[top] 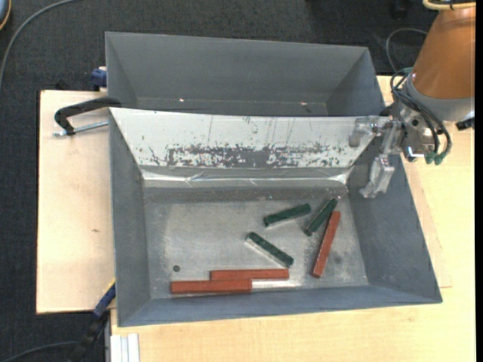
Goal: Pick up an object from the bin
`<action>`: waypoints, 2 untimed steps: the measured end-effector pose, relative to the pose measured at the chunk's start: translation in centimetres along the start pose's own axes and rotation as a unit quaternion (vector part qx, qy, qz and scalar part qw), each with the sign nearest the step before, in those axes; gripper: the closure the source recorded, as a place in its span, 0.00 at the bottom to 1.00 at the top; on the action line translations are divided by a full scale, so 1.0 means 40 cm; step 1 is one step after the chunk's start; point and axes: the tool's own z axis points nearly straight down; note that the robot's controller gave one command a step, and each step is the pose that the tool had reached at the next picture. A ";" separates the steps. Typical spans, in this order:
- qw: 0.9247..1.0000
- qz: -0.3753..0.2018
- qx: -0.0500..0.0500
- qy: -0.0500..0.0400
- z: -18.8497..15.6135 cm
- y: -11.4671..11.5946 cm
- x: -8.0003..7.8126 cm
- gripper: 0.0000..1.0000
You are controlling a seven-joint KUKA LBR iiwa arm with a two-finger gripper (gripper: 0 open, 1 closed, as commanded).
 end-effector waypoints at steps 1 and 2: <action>0.995 -0.098 -0.002 0.004 0.427 0.097 0.045 0.00; 0.978 -0.208 0.001 -0.001 0.395 -0.031 0.052 0.00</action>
Offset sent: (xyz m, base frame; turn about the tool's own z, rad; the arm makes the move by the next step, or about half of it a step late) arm -0.0166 0.0368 -0.1675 -0.1963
